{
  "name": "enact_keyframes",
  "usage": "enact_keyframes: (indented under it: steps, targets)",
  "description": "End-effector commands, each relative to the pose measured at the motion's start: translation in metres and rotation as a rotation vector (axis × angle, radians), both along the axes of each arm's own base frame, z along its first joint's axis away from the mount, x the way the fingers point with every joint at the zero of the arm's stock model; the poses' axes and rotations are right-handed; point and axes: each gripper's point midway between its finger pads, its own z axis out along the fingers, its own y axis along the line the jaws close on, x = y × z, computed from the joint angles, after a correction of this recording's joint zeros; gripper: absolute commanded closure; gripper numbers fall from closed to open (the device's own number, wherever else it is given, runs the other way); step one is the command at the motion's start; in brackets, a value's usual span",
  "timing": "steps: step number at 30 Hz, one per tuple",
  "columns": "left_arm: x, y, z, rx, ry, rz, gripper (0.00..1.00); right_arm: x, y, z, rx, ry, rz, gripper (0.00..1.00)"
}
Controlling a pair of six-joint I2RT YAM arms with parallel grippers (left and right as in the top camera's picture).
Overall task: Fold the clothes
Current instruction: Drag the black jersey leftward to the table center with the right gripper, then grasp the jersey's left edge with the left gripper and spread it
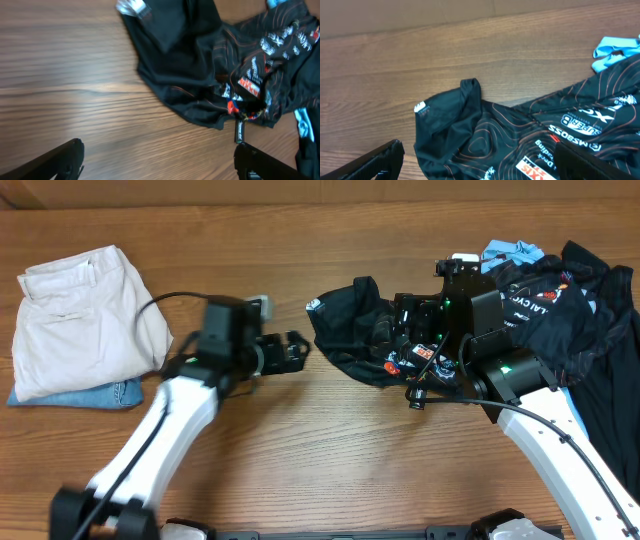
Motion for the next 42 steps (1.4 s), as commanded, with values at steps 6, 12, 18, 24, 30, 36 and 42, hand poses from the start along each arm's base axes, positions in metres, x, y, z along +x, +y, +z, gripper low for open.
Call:
enact_keyframes:
  steps: [6,12,18,24,30,36,42]
  targets:
    - [0.018,-0.072,-0.077,-0.102,0.132,0.005,0.09,-0.006,-0.002,0.021,0.017,-0.045,-0.001,0.0]
    - [0.046,-0.082,-0.102,-0.165,0.092,0.077,0.1,-0.017,-0.006,0.034,0.028,-0.065,-0.003,0.0]
    - [0.058,-0.087,-0.117,-0.176,0.05,0.089,0.59,-0.025,-0.009,0.039,0.035,-0.065,-0.009,0.0]
    - [0.061,-0.092,-0.102,-0.199,0.005,0.04,0.96,-0.027,-0.01,0.038,0.043,-0.055,-0.017,0.0]
    - [0.106,-0.021,0.009,-0.221,-0.258,0.144,0.96,-0.029,-0.011,0.035,0.037,-0.042,-0.017,0.0]
    - [0.136,0.105,0.098,-0.194,-0.477,0.39,0.87,-0.029,-0.011,0.035,0.038,-0.041,-0.017,0.0]
    - [0.118,0.123,0.074,-0.245,-0.308,0.362,0.0,-0.029,-0.011,0.035,0.038,-0.041,-0.017,0.0]
